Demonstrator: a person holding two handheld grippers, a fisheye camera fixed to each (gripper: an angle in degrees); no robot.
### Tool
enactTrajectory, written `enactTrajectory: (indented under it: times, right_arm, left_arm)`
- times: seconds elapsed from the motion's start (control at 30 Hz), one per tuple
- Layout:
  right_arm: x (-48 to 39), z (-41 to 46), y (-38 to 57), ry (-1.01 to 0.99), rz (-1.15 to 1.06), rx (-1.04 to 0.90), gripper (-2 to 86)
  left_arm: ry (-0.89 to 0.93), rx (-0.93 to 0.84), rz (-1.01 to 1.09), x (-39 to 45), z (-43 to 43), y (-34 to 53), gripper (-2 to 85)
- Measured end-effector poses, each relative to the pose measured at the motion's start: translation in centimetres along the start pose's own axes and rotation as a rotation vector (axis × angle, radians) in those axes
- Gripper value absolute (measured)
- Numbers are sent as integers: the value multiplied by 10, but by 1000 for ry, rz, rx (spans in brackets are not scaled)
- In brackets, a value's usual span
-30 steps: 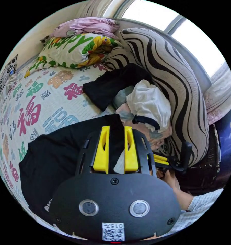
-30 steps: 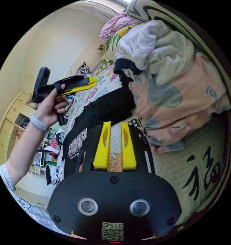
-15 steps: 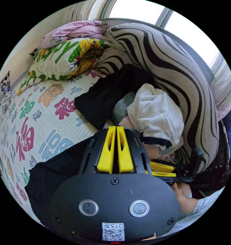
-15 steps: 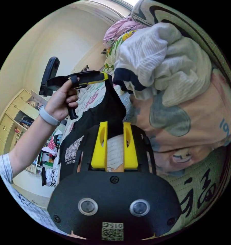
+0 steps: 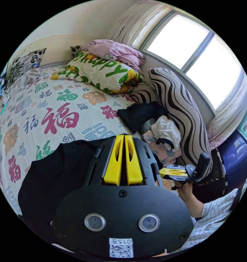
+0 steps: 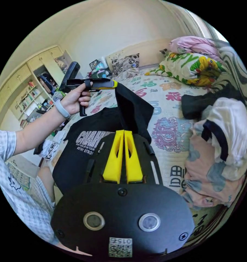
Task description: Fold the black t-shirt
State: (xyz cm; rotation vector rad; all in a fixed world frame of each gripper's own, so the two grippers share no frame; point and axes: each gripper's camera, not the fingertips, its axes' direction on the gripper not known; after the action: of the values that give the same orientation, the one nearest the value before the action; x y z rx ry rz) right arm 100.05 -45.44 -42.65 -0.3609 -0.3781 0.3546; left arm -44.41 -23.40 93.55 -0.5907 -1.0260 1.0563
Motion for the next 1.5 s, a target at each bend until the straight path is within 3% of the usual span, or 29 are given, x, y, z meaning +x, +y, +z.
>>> enactTrajectory:
  times: [0.23,0.33,0.43,0.57,0.7,0.87,0.97,1.07,1.17,1.4,1.5]
  right_arm:
    - [-115,111,3,30,-260,-212,9]
    - [-137,147,10,-104,-247,-337,41]
    - [-151,146,7,-46,-275,-246,53]
    - [-149,176,-13,73,-272,-219,53]
    - [-141,253,-17,64,-199,-457,5]
    - [-149,251,-25,-10,-165,-354,-4]
    - [-154,253,-43,99,-180,-227,-5]
    - [-147,292,-61,213,-129,-308,-6]
    - [-143,321,-60,179,-85,-372,-6]
    - [-159,334,-71,122,-16,-356,-6]
    - [-196,346,-90,40,-95,-337,-5]
  left_arm:
    - [37,80,-339,-145,-56,133,-8]
    - [11,49,-462,-189,-62,182,-8]
    - [105,95,-530,-218,-80,212,-8]
    - [121,101,-544,-238,-105,227,-6]
    - [100,67,-549,-251,-128,236,3]
    - [-111,86,-486,-241,-201,252,28]
    - [0,102,-366,-226,-218,245,40]
    - [110,27,-344,-228,-209,237,23]
    - [-29,-73,-349,-235,-208,244,2]
    - [45,141,-412,-244,-320,312,7]
    - [-42,311,-485,-239,-412,384,39]
